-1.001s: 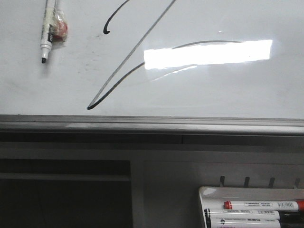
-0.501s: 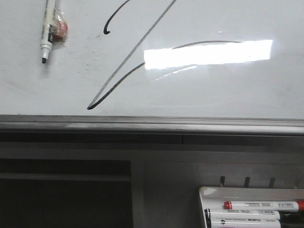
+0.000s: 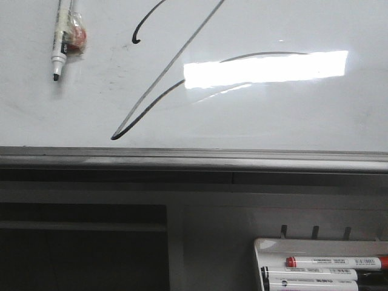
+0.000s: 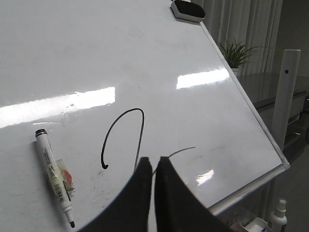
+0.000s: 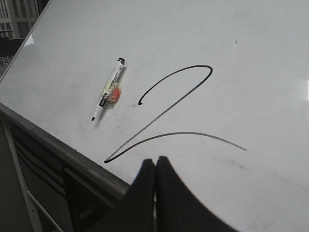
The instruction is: Write number 2 on whiteboard
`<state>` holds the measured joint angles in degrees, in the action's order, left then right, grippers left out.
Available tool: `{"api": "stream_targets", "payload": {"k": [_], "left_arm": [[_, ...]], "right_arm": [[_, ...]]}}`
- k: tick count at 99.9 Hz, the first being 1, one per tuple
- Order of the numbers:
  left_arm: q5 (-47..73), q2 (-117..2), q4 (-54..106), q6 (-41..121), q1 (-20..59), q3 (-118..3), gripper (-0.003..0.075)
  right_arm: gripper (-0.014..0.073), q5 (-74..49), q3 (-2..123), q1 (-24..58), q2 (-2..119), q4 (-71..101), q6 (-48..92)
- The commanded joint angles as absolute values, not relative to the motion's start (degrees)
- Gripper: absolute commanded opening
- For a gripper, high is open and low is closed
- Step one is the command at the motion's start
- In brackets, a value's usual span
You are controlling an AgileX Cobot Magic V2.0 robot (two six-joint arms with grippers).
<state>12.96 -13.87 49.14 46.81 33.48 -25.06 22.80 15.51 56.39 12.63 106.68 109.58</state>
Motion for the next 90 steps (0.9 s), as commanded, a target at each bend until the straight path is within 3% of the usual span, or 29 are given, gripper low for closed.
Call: {"api": "stream_targets", "payload": {"k": [1, 32, 49, 76, 90], "left_arm": [[10.8, -14.4, 50.2, 46.8, 33.3, -26.6, -0.002], [9.8, -13.9, 50.4, 46.9, 33.3, -22.9, -0.002], [8.2, -10.3, 38.3, 44.9, 30.7, -16.8, -0.002], [5.2, -2.7, 6.7, 10.4, 21.8, -7.4, -0.002], [3.7, -0.3, 1.4, 6.1, 20.0, -4.6, -0.002]], "right_arm": [[-0.0078, 20.8, 17.0, 56.3, 13.0, 106.8, 110.3], [-0.0078, 20.8, 17.0, 56.3, 13.0, 106.8, 110.3], [-0.0078, 20.9, 17.0, 56.3, 13.0, 106.8, 110.3], [-0.0078, 20.9, 17.0, 56.3, 13.0, 106.8, 110.3], [-0.0078, 20.9, 17.0, 56.3, 13.0, 106.8, 110.3]]}}
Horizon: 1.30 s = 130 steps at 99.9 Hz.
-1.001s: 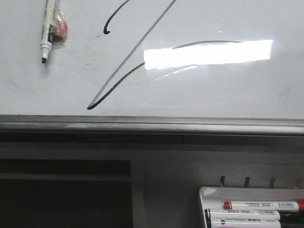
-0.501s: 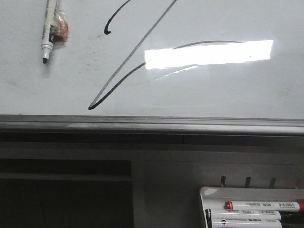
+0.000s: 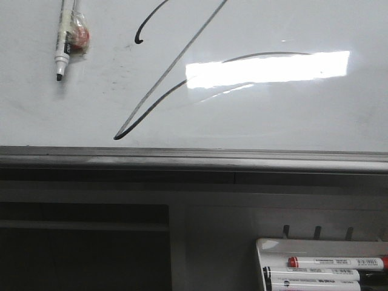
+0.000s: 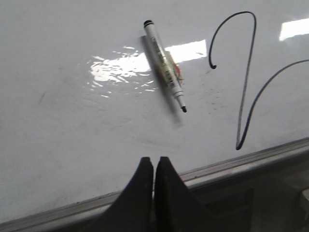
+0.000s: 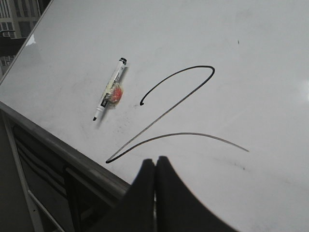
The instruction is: Write number 2 on whiteboard
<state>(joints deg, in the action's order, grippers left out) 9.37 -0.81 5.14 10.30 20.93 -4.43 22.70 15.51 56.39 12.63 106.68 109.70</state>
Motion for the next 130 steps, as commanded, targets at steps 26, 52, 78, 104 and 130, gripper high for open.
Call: {"api": "stream_targets", "payload": {"k": [26, 52, 78, 104, 130], "left_arm": [[5.0, 1.7, 2.1, 5.5, 18.4, -0.2, -0.002], [13.8, 1.7, 2.5, 5.5, 18.2, 0.6, -0.002], [15.1, 1.7, 9.4, 5.5, 18.2, 0.6, -0.002], [15.1, 1.7, 9.6, 5.5, 18.2, 0.6, -0.002], [15.1, 1.7, 9.6, 5.5, 18.2, 0.6, -0.002]], "right_arm": [[-0.0078, 20.9, 17.0, 56.3, 13.0, 106.8, 110.3], [-0.0078, 20.9, 17.0, 56.3, 13.0, 106.8, 110.3], [-0.0078, 20.9, 17.0, 56.3, 13.0, 106.8, 110.3], [-0.0078, 20.9, 17.0, 56.3, 13.0, 106.8, 110.3], [-0.0078, 20.9, 17.0, 56.3, 13.0, 106.8, 110.3]]}}
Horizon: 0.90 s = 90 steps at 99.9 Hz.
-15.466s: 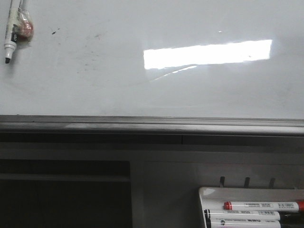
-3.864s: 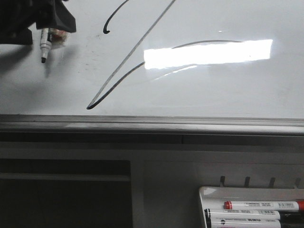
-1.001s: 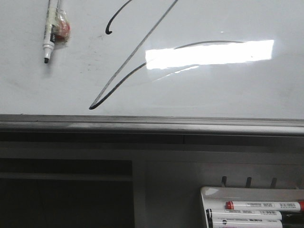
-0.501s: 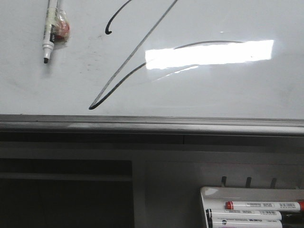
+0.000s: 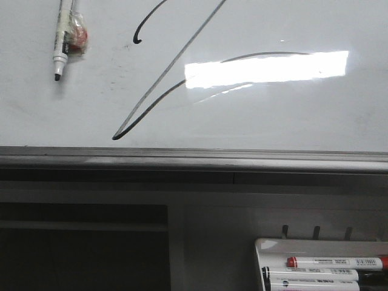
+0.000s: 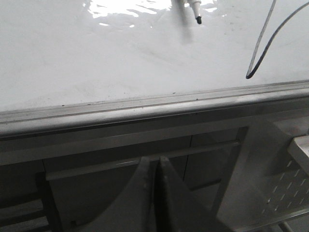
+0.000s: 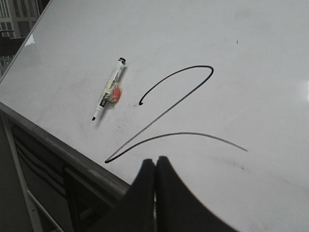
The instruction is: Write number 2 on whiteboard
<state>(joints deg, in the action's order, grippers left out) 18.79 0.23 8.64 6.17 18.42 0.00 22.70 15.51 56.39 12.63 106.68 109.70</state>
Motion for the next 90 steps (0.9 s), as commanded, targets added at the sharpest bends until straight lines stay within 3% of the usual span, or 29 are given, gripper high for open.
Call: {"api": "stream_targets", "payload": {"k": [1, 79, 90], "left_arm": [[15.1, 1.7, 9.6, 5.5, 18.2, 0.6, -0.002], [15.1, 1.7, 9.6, 5.5, 18.2, 0.6, -0.002], [15.1, 1.7, 9.6, 5.5, 18.2, 0.6, -0.002]], "right_arm": [[-0.0078, 20.9, 17.0, 56.3, 13.0, 106.8, 110.3], [-0.0078, 25.1, 15.5, 56.3, 13.0, 106.6, 110.2], [-0.0078, 25.6, 12.2, 56.3, 13.6, 91.8, 100.6]]}}
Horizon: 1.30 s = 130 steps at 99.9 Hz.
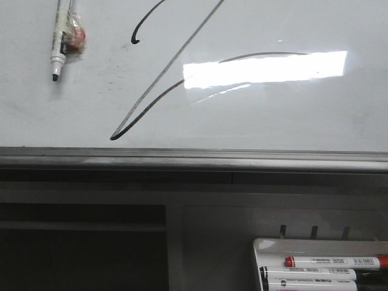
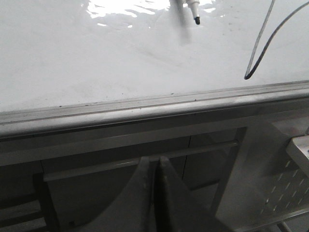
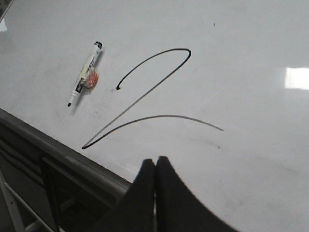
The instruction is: Write number 2 on whiteboard
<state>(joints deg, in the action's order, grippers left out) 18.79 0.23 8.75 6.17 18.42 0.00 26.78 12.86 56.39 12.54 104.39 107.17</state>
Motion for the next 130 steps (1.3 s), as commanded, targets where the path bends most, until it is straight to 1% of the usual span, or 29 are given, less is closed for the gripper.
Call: {"api": "stream_targets", "payload": {"k": [1, 5, 8, 11, 17, 22, 29, 35, 40, 46, 52, 63, 69, 75, 86, 100, 130], "left_arm": [[15.1, 1.7, 9.6, 5.5, 18.2, 0.6, -0.002], [15.1, 1.7, 9.6, 5.5, 18.2, 0.6, -0.002], [15.1, 1.7, 9.6, 5.5, 18.2, 0.6, -0.002], [15.1, 1.7, 9.6, 5.5, 18.2, 0.6, -0.002], [15.1, 1.7, 9.6, 5.5, 18.2, 0.6, -0.002], [15.1, 1.7, 9.6, 5.5, 18.2, 0.6, -0.002], [15.1, 1.7, 9.6, 5.5, 18.2, 0.6, -0.002], [15.1, 1.7, 9.6, 5.5, 18.2, 0.6, -0.002], [15.1, 1.7, 9.6, 5.5, 18.2, 0.6, -0.002], [15.1, 1.7, 9.6, 5.5, 18.2, 0.6, -0.002], [15.1, 1.7, 9.6, 5.5, 18.2, 0.6, -0.002], [15.1, 1.7, 9.6, 5.5, 18.3, 0.6, -0.002], [15.1, 1.7, 9.6, 5.5, 18.3, 0.6, -0.002], [15.1, 1.7, 9.6, 5.5, 18.3, 0.6, -0.002], [15.0, 1.7, 9.6, 5.5, 18.3, 0.6, -0.002], [15.0, 1.7, 9.6, 5.5, 18.3, 0.6, -0.002], [15.0, 1.7, 9.6, 5.5, 18.3, 0.6, -0.002]], "right_arm": [[-0.0078, 25.6, 12.0, 56.3, 13.6, 90.1, 97.4], [-0.0078, 25.6, 10.1, 56.0, 13.6, 78.6, 87.8], [-0.0078, 26.0, 8.8, 55.5, 13.6, 70.7, 77.3], [-0.0078, 26.6, 7.4, 54.6, 13.6, 61.6, 69.8], [-0.0078, 26.8, 4.9, 52.0, 13.6, 51.5, 56.8], [-0.0078, 25.0, 3.5, 48.4, 13.6, 45.6, 49.0], [-0.0078, 20.5, 1.8, 41.3, 13.6, 37.7, 39.3], [-0.0078, 14.6, 0.8, 33.4, 13.6, 28.2, 30.2], [-0.0078, 7.7, 0.7, 26.8, 13.3, 18.1, 19.5], [-0.0078, -1.4, 0.7, 19.0, 12.6, 3.5, 3.5], [-0.0078, -6.4, 0.5, 14.2, 10.4, -4.4, -8.2], [-0.0078, -6.7, -1.3, 9.1, 4.2, -5.6, -9.2], [-0.0078, -6.5, -2.3, 8.0, 1.3, -5.6, -9.2], [-0.0078, -10.1, -2.2, 7.8, -1.9, -5.6, -9.2], [-0.0078, -12.0, -2.2, 7.8, -1.4, -5.6, -9.2], [-0.0078, -17.5, -2.2, 7.8, -1.4, -5.6, -9.1], [-0.0078, -17.2, -2.2, 7.8, -1.5, -5.6, -9.1]]}}
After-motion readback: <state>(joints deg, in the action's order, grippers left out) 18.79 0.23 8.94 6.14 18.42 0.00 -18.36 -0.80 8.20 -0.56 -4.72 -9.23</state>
